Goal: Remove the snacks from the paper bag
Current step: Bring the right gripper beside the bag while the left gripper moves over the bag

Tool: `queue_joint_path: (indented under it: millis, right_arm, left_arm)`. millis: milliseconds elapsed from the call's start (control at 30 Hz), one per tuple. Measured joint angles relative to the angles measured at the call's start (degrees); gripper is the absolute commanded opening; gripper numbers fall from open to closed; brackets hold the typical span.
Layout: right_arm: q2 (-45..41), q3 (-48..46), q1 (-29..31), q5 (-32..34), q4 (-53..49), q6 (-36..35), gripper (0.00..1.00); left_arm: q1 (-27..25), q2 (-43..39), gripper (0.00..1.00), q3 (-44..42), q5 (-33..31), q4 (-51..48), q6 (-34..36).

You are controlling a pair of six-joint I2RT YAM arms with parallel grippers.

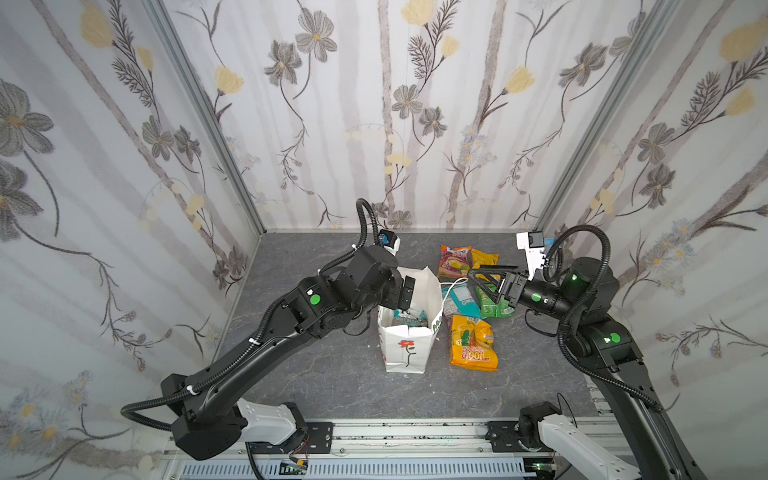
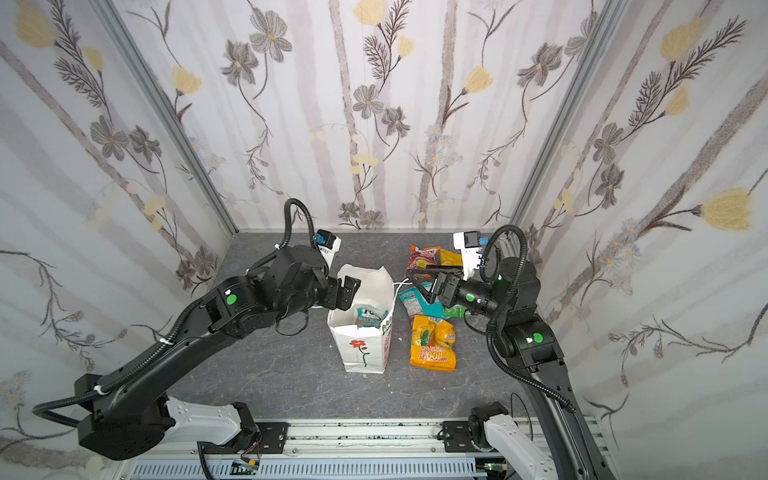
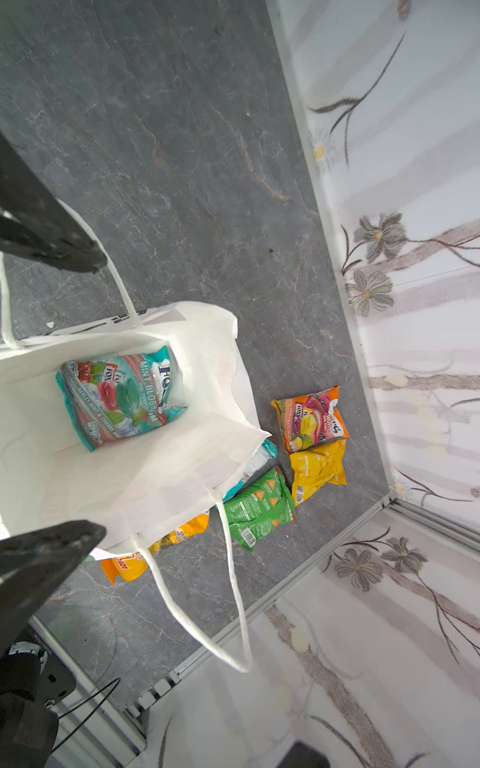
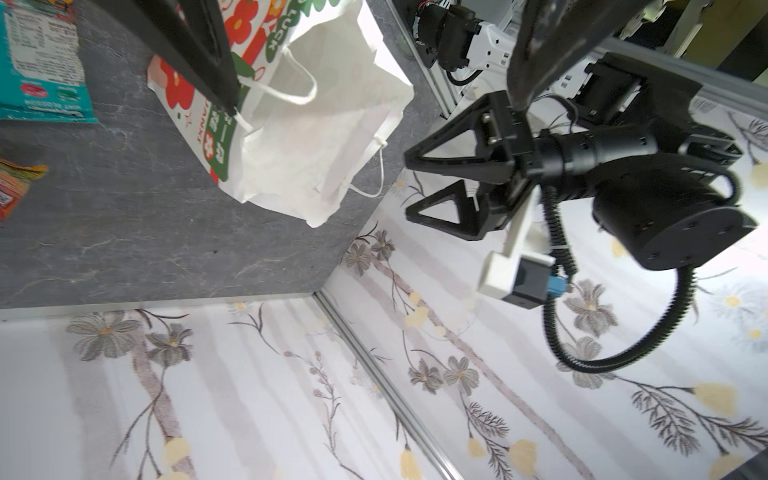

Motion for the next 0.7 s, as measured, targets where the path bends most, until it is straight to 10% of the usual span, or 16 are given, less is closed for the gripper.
queue_joint_path:
  millis: [700]
  right_arm:
    - [4.87, 6.54, 11.30, 2.67, -11.89, -6.47, 0.99]
  left_arm:
    - [3.15, 15.65, 0.79, 3.96, 14.67, -3.10, -2.08]
